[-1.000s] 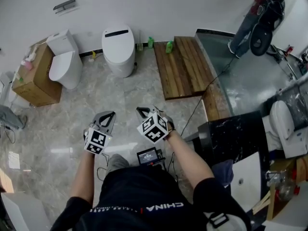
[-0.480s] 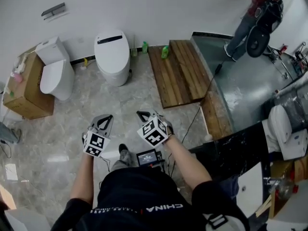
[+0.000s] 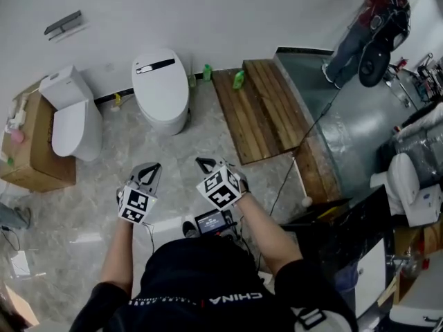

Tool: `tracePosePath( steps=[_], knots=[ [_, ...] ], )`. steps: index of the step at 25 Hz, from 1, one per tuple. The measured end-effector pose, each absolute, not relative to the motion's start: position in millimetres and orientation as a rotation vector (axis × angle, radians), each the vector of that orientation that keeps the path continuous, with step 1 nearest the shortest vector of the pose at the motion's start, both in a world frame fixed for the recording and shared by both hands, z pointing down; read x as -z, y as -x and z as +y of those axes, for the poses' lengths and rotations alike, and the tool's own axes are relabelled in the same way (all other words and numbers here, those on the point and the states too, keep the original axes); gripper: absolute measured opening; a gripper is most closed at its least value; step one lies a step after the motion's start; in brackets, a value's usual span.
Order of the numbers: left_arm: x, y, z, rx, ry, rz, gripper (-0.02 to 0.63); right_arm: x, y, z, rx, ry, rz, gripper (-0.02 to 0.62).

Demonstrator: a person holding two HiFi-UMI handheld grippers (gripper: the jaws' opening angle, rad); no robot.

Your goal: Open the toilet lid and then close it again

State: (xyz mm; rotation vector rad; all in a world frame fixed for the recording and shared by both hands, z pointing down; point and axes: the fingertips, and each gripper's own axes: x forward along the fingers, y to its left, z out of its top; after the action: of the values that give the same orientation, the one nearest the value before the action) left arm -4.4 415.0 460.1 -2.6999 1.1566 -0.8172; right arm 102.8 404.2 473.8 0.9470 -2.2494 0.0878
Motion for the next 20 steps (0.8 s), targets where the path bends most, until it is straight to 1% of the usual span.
tracePosePath(
  steps=[11,20],
  knots=[
    [-486.3,32.1,333.8,0.841,2.752,1.176,0.009,-505.8,-72.2,321.9,-0.156,-0.878,-2.227,0.014],
    [-497.7,31.0,198.3,0.874,2.713,1.268,0.009,-522.6,-57.3,176.1,-0.104,-0.751,-2.269,0.014]
  ],
)
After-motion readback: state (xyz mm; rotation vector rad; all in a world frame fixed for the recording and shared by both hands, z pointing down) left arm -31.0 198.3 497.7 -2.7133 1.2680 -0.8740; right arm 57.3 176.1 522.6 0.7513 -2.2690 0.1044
